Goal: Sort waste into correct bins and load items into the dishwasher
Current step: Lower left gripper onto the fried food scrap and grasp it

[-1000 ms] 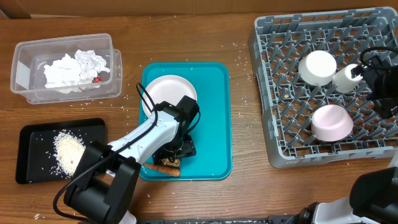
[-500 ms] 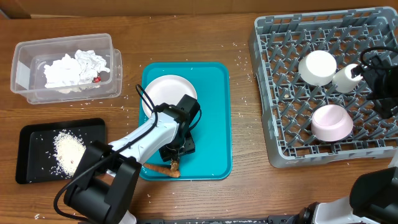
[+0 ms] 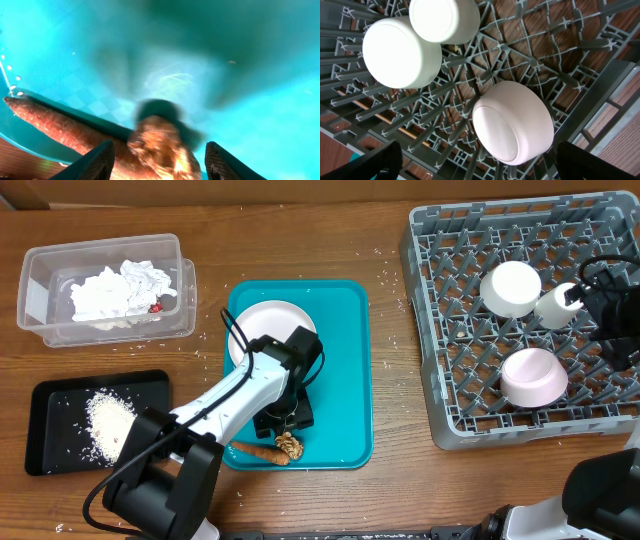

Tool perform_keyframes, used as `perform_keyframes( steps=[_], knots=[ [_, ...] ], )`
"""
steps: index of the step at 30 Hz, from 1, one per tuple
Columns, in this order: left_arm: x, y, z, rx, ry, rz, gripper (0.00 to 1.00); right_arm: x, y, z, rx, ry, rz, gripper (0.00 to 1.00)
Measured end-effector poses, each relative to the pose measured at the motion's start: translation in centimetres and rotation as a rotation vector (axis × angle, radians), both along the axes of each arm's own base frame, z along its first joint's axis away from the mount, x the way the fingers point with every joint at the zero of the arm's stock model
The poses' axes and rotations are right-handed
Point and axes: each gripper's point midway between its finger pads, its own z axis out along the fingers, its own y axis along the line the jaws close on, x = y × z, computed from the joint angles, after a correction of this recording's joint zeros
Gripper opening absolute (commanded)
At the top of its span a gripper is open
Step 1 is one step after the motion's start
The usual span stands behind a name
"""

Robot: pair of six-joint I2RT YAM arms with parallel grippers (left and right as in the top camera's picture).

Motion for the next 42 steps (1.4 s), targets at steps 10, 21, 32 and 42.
perform_keyframes(
  steps=[10, 21, 32, 42],
  knots=[
    [-1.1, -1.9, 0.6, -0.084, 0.05, -0.083, 0.7, 0.0, 0.0, 0.0, 0.0, 0.0, 0.0, 1.0],
    [-1.8, -1.8, -0.5, -0.074, 0.058, -0.004, 0.82, 0.0, 0.0, 0.0, 0.0, 0.0, 0.0, 1.0],
    [-1.7, -2.1, -2.6, -0.056, 0.092, 0.051, 0.77, 0.0, 0.0, 0.0, 0.0, -0.001, 0.0, 1.0],
    [-1.3, -3.0, -2.7, -0.098, 0.086, 0.053, 0.57, 0.0, 0.0, 0.0, 0.0, 0.0, 0.0, 1.0]
  ],
)
